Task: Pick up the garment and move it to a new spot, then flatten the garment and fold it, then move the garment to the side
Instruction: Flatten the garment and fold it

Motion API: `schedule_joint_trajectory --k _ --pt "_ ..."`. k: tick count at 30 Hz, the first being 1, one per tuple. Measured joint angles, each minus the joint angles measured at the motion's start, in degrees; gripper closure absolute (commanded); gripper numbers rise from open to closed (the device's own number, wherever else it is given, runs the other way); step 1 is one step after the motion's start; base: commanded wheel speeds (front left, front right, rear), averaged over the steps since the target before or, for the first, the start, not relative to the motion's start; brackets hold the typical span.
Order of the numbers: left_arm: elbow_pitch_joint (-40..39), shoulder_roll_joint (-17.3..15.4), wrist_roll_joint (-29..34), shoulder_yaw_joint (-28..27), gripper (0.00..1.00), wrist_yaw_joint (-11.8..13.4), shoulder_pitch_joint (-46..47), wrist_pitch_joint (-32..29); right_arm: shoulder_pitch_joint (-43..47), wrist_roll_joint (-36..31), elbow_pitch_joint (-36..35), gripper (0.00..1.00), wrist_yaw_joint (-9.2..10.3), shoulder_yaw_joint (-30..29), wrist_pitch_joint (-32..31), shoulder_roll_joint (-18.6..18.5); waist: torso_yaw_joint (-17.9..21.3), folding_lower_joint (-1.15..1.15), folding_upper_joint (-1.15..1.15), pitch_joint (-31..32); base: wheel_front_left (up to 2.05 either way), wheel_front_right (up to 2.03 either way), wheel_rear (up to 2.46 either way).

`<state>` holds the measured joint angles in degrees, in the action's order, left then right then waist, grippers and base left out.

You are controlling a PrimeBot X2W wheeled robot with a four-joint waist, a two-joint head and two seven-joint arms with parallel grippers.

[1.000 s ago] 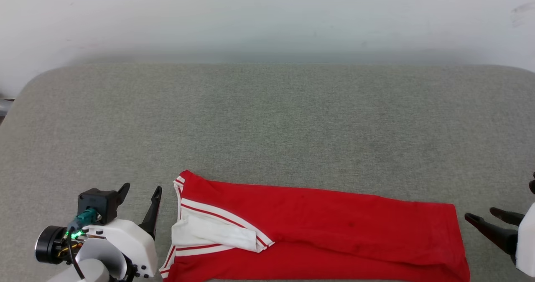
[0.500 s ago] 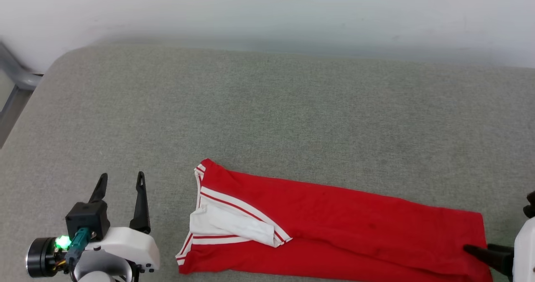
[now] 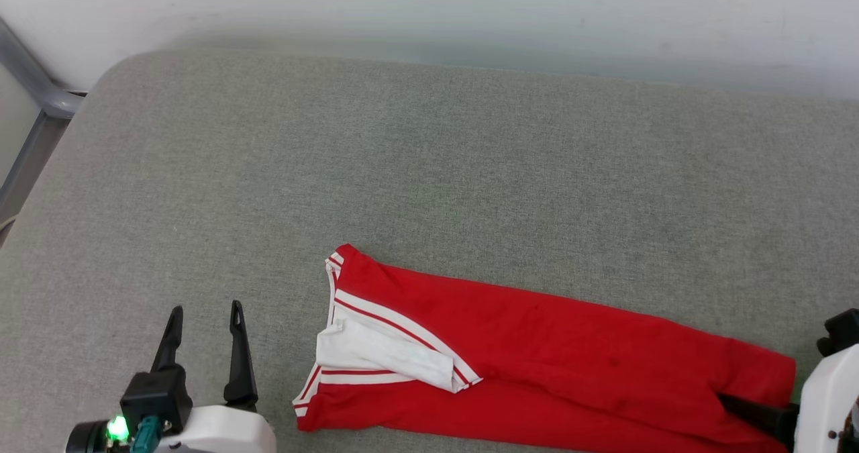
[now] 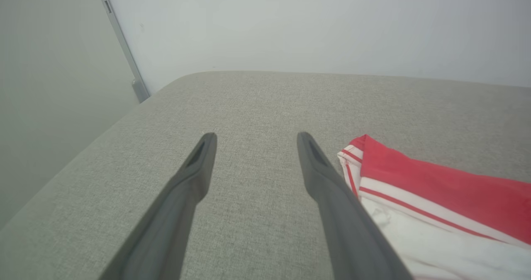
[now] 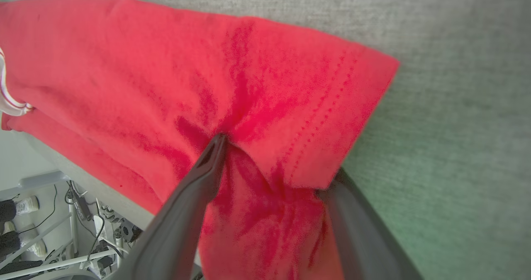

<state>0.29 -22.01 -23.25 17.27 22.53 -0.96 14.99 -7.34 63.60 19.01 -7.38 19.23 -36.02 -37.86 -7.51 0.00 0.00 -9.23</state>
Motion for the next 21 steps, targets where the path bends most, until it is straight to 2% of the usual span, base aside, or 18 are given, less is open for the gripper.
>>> schedule_joint_trajectory --k 8,9,10,21 --pt "2.59 6.67 6.27 -5.93 0.00 -5.60 -2.29 -0.01 -1.86 1.75 -1.44 0.00 0.00 6.04 2.63 -0.82 0.13 0.00 0.00 -0.08 0.00 0.00 0.00" --pt "2.89 7.21 6.97 -6.50 0.00 -6.35 -2.28 -0.01 -2.13 1.72 -1.41 0.64 0.00 6.82 3.04 -1.25 0.12 0.00 0.00 -0.02 0.00 0.00 0.00" --pt "3.00 7.73 7.79 -7.04 0.00 -7.02 -2.28 0.00 -2.30 1.74 -1.30 1.00 -0.01 7.45 3.56 -1.53 0.10 0.00 0.00 0.06 0.00 0.00 0.00" --pt "3.19 12.09 14.45 -12.06 0.00 -11.52 -3.62 0.00 -3.35 4.50 -0.53 1.00 -0.15 11.56 8.94 -3.67 0.71 0.01 0.00 2.09 0.00 0.00 0.00"
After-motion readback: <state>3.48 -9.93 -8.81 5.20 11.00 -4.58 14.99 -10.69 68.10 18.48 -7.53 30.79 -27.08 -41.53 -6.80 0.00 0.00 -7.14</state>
